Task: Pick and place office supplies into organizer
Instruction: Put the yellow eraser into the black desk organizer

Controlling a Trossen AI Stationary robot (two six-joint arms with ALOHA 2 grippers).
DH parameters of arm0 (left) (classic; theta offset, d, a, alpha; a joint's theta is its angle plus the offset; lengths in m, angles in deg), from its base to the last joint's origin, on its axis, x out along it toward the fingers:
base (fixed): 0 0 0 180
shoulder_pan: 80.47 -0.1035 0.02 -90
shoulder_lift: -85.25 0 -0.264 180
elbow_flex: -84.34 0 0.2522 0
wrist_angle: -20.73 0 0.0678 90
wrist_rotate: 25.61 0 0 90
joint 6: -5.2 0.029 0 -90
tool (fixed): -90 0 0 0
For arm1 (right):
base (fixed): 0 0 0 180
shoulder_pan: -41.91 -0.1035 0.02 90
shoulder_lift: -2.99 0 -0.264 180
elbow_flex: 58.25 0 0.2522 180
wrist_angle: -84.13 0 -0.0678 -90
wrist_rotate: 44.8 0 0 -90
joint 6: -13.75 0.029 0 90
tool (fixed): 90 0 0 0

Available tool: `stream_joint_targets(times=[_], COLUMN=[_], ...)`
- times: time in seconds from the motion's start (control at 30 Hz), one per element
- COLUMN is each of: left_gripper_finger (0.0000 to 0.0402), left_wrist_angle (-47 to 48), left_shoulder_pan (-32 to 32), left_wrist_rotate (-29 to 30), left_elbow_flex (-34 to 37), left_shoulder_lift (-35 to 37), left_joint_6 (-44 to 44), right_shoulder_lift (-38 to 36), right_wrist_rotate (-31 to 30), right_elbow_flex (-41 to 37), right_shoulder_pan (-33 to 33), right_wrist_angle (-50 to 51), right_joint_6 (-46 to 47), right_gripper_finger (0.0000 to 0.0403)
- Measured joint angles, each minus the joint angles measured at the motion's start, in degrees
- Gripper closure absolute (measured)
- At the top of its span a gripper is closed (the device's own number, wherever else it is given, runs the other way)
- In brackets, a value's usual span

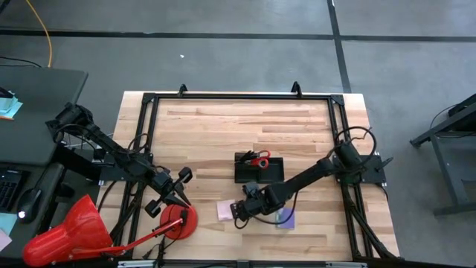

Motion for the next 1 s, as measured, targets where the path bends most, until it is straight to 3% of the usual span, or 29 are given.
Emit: stream_joint_targets(times=[0.2, 0.43, 0.5, 0.57, 0.67, 0.87, 1.0], left_gripper_finger=[0.0373, 0.0373, 0.0373, 0.0373, 0.0373, 0.0373, 0.0373], left_wrist_angle=[0.24, 0.35, 0.56, 0.59, 0.59, 0.69, 0.72], left_shoulder_pan=[0.0, 0.0, 0.0, 0.0, -0.02, 0.0, 0.0], left_wrist_rotate=[0.0, -0.12, -0.66, -0.69, -0.68, -0.68, -0.68], left_elbow_flex=[0.0, 0.0, -0.02, -0.02, -0.02, -0.02, -0.02], left_shoulder_lift=[0.0, 0.0, 0.0, 0.0, 0.0, 0.0, 0.0], left_joint_6=[0.28, -0.06, -0.06, -0.06, -0.08, -0.08, 0.27], right_shoulder_lift=[0.0, -0.07, -0.08, -0.07, -0.07, -0.07, -0.04], right_wrist_rotate=[-5.53, -7.4, -5.37, -1.25, -1.55, -1.93, -2.87], right_elbow_flex=[3.14, 5.04, 5.24, 5.68, 7.45, 12.57, 13.68], right_shoulder_pan=[0.46, 0.36, 0.6, 1.3, 2.1, 2.65, 2.14], right_wrist_angle=[-3.02, -10.15, -11.24, -10.32, -7.04, 11.85, 11.44], right_joint_6=[-6.92, -12.41, -12.68, -13.3, -13.37, -11.61, -10.54], right_gripper_finger=[0.0203, 0.0203, 0.0202, 0.0201, 0.0203, 0.0219, 0.0228])
